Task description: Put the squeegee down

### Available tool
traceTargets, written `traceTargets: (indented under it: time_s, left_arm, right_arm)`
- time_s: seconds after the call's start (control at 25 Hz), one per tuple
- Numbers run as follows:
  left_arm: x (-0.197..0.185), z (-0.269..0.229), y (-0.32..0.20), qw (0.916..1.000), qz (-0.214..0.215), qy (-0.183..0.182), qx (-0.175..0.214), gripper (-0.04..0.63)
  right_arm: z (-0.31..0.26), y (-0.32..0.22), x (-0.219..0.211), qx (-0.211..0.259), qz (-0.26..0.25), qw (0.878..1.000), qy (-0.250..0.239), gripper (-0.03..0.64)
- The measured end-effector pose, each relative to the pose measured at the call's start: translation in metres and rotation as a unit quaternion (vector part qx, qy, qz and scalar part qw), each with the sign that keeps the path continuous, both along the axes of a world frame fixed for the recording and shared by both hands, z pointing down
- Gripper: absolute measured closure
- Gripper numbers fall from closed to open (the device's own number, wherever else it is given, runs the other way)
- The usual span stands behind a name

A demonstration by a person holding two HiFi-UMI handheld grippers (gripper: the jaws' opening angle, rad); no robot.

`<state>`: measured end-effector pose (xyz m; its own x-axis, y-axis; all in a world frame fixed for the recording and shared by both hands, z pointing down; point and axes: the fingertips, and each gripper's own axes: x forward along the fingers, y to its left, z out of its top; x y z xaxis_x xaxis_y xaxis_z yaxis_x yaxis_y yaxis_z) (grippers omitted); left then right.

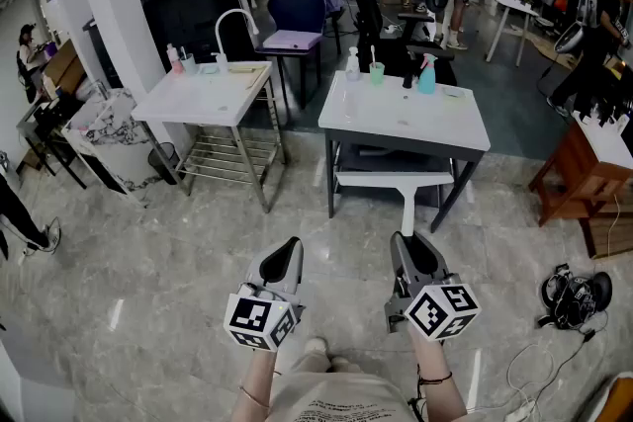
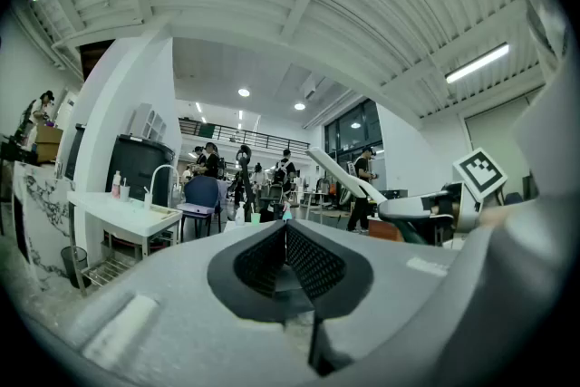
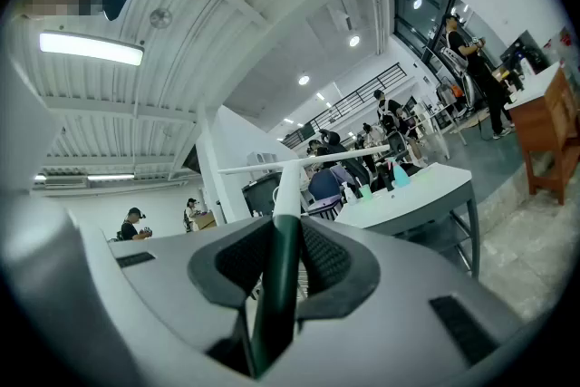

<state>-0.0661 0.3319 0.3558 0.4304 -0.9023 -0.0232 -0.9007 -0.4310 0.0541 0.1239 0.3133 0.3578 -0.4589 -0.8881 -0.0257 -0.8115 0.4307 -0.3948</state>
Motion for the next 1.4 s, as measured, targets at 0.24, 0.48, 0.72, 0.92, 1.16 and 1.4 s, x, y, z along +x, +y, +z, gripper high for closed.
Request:
traceTargets:
  time_s: [0.24,0.48,0.72,0.92,1.16,1.4]
  left_arm:
    - [0.0,-0.001,0.009,1.0,-0.001,0.001,0.002,0.572]
    - [0.001,-0.003,0.014,1.0,-0.005,0.002,0.004,0.572]
    - [0.005,-0.003,0.017,0.9999,-0.008,0.005,0.006,0.572]
    - [0.011,-0.005,0.013,0.9999,-0.003,0.003,0.011,0.572]
    - [0.014,-0.008,0.0,0.9999,0.002,0.008,0.011,0.572]
    - [0.008,-0.001,-0.025,0.9998,0.002,0.02,0.004,0.572]
  right_arm:
    - [0.002,0.009,0.002,-0.001,0.002,1.0,-0.002,0.522]
    - [0.004,0.015,0.011,-0.003,0.006,1.0,-0.007,0.522]
    - [0.007,0.019,0.02,-0.003,0.01,1.0,-0.01,0.522]
    - [0.012,0.018,0.031,-0.006,0.017,0.999,-0.03,0.522]
    - [0.01,0.007,0.036,-0.009,0.019,0.999,-0.04,0.522]
    - [0.018,-0.018,0.032,-0.021,0.019,0.999,-0.044,0.522]
